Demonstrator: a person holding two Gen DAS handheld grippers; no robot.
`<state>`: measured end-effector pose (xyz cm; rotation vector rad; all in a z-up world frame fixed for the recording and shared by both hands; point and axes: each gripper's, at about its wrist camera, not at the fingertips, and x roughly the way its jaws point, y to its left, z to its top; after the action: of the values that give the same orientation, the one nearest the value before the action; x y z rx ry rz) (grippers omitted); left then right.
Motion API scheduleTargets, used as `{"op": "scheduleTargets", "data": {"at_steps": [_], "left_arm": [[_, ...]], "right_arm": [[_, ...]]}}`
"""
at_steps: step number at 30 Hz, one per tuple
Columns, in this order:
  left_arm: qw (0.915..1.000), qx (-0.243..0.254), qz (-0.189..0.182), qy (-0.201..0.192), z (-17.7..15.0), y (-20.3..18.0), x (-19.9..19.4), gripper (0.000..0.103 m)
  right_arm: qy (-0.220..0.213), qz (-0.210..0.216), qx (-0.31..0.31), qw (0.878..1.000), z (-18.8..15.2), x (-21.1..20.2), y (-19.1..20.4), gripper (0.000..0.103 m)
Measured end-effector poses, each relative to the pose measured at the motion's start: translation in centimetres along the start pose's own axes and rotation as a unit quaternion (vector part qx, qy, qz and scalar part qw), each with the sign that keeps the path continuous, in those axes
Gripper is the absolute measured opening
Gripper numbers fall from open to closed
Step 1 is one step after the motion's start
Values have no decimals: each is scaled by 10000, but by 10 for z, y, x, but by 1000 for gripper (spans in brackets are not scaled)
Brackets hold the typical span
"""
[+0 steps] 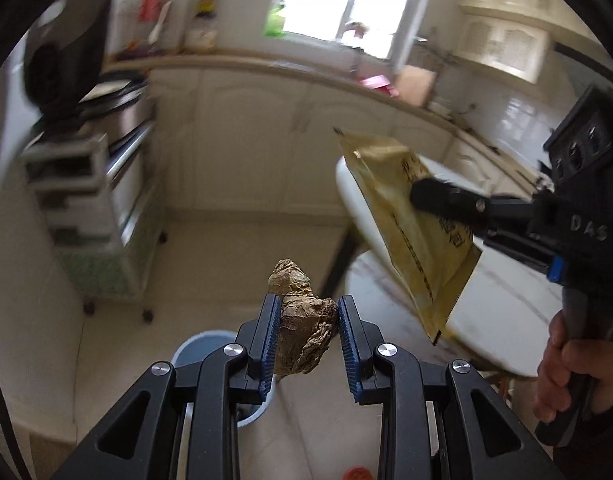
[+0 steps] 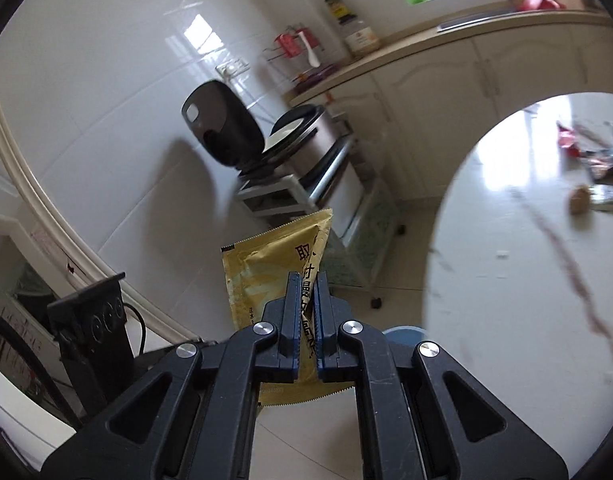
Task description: Collect trash
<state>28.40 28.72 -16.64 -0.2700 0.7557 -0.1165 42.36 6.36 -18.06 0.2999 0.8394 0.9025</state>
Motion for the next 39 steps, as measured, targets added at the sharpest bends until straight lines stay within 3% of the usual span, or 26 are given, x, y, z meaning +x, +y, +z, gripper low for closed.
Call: {"op": "scheduleTargets", "data": {"at_steps": [5, 12, 16, 23, 26, 30, 35, 39], "left_arm": [[9990, -324, 169, 257, -11, 36, 24, 25], [9960, -431, 359, 694, -4, 54, 87, 27], [9934, -599, 482, 850, 7, 56, 118, 43], [9907, -692, 630, 988, 5, 69, 148, 48], [9900, -725, 679, 1004, 6, 73, 150, 48], [9905, -746, 687, 924, 3, 72, 141, 48], [9928, -685, 658, 733, 3, 66, 113, 48], [9947, -615, 652, 502, 1, 58, 86, 48]], "right_arm": [[76, -491, -591, 9970, -15, 64, 29, 6], [185, -1107, -1072, 9879, -25, 108, 32, 6], [330, -1247, -1096, 9856, -27, 128, 21, 6], [586, -1453, -1101, 9815, -29, 164, 0, 7], [631, -1527, -1183, 9791, -30, 176, 1, 12], [542, -1507, -1243, 9792, -27, 173, 11, 36], [351, -1442, -1246, 9810, -19, 150, 25, 39], [125, -1417, -1231, 9822, -13, 117, 39, 51]]}}
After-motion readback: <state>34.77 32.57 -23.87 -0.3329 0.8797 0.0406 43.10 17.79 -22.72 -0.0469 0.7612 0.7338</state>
